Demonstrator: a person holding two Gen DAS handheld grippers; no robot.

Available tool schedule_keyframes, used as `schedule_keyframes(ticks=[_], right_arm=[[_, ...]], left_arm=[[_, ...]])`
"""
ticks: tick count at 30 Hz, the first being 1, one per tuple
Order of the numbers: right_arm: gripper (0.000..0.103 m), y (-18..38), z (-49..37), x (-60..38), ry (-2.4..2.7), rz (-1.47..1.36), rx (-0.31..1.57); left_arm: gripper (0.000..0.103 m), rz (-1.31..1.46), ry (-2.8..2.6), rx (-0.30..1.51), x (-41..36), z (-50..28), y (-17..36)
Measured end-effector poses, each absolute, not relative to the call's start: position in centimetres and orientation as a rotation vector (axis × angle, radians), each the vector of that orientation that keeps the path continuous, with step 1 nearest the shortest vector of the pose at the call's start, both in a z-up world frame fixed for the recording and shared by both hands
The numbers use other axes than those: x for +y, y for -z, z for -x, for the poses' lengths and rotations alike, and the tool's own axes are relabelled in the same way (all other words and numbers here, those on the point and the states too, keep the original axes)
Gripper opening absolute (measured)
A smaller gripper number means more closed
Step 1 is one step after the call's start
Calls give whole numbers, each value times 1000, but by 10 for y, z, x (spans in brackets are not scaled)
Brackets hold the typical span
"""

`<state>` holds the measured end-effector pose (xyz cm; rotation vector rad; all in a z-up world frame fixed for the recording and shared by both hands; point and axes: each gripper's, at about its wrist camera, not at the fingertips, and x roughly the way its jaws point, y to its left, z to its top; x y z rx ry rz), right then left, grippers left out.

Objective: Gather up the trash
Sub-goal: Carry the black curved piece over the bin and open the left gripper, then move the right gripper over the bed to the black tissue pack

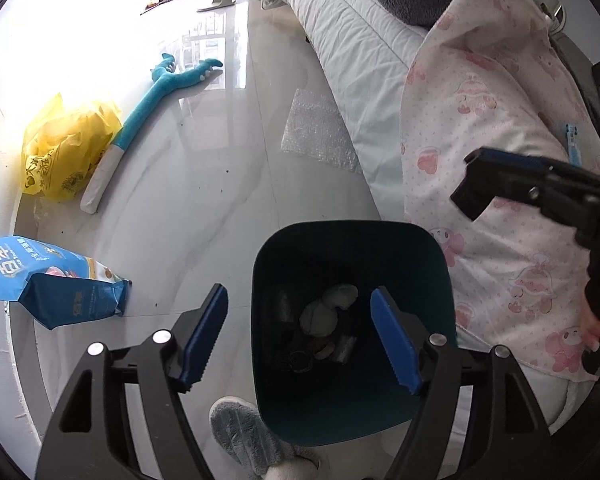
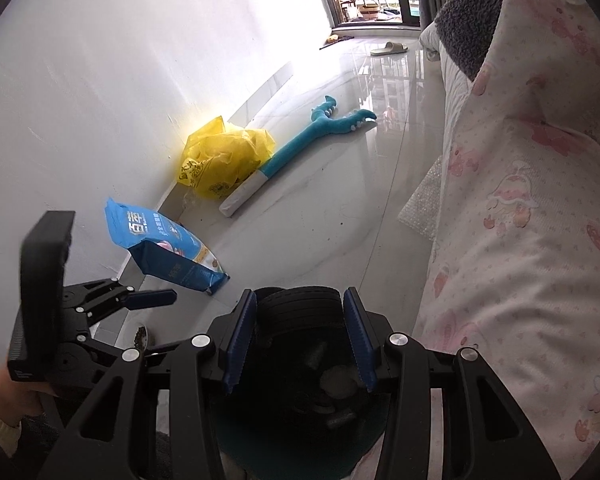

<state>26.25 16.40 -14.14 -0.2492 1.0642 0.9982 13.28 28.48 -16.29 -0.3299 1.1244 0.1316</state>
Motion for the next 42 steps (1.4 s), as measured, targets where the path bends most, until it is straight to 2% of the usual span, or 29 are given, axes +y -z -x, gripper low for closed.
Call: schedule_keyframes(ticks=[22, 25, 28, 31, 42], right_arm=[[46, 227, -218, 207, -964, 556, 1273], [49, 224, -215, 204, -961, 576, 1277], [60, 217, -215, 199, -953, 579, 1264], [66, 208, -214, 193, -967, 560, 1251], [71, 150, -221, 157, -1005, 433, 1083]], left_arm=[[77, 259, -173, 643, 290, -106, 65], [77, 224, -185, 568, 284, -103, 48], [77, 215, -188, 497, 278, -99, 31], [79, 223, -186, 439, 273, -99, 17], [85, 204, -172, 372, 243, -116, -2]])
